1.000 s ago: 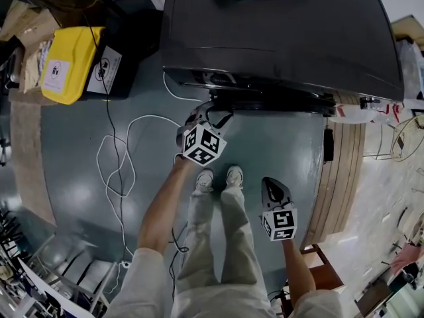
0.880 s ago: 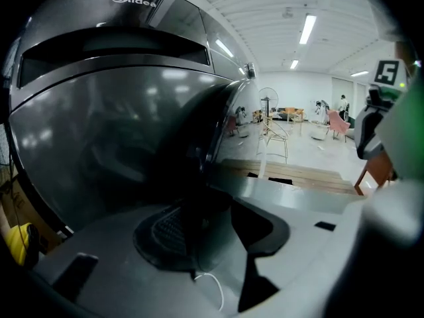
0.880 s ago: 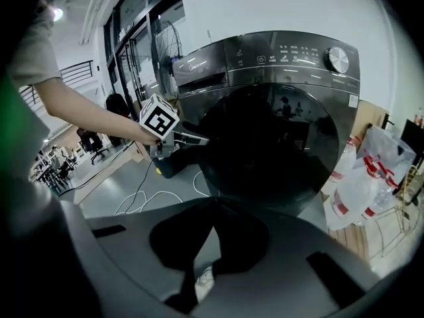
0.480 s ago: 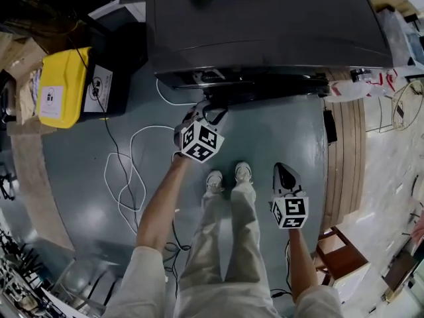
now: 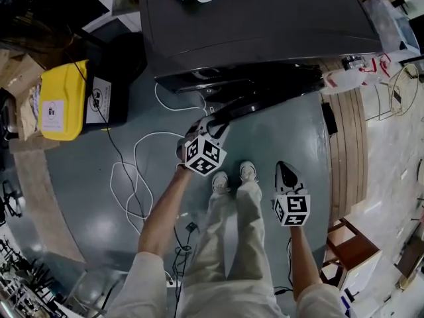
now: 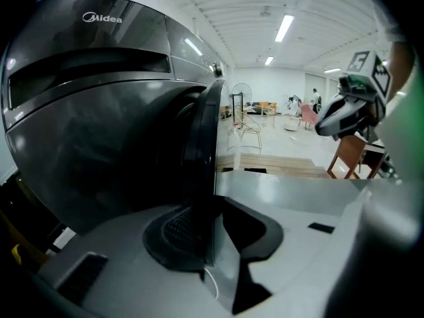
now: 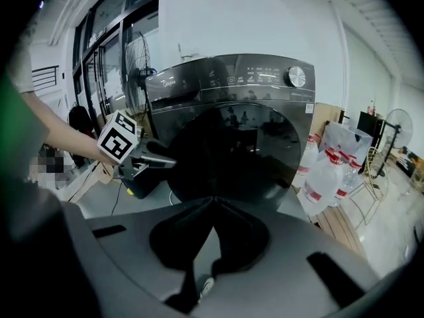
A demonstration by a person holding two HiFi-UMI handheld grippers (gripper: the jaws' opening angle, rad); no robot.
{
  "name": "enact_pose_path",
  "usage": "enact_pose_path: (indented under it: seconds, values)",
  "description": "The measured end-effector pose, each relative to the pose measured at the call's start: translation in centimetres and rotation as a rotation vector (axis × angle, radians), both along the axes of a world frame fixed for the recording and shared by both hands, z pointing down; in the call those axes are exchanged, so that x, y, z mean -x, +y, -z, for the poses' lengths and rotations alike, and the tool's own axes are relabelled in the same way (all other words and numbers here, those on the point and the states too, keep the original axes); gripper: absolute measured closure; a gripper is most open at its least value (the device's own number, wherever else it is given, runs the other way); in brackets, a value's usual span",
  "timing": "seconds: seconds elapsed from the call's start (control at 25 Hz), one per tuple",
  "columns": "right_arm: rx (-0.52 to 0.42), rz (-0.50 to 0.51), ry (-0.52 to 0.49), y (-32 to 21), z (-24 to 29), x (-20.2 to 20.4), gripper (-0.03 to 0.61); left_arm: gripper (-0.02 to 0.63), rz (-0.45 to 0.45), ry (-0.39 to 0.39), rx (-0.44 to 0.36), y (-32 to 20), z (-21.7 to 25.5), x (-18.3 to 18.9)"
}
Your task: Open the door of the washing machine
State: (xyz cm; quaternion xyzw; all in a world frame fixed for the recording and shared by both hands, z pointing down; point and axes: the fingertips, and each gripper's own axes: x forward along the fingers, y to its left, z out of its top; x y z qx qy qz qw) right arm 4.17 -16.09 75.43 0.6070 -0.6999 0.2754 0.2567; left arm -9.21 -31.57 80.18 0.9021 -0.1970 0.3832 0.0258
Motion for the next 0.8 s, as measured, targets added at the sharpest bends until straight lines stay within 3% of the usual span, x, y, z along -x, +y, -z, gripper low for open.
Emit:
enact_pose_path:
  seconds: [0.4,0.8]
  values:
    - [-0.006,-0.12,0.015,2.5,0.6,-2.2,0.58,0.509,-0.146,0.035,0.116,9.1,0.3,-2.1]
    - [0.025,-0.241,0.026,7.5,0.2,-5.3,0.58,0.505,-0.17,0.034,0.151,13.6,0.2,-4.0]
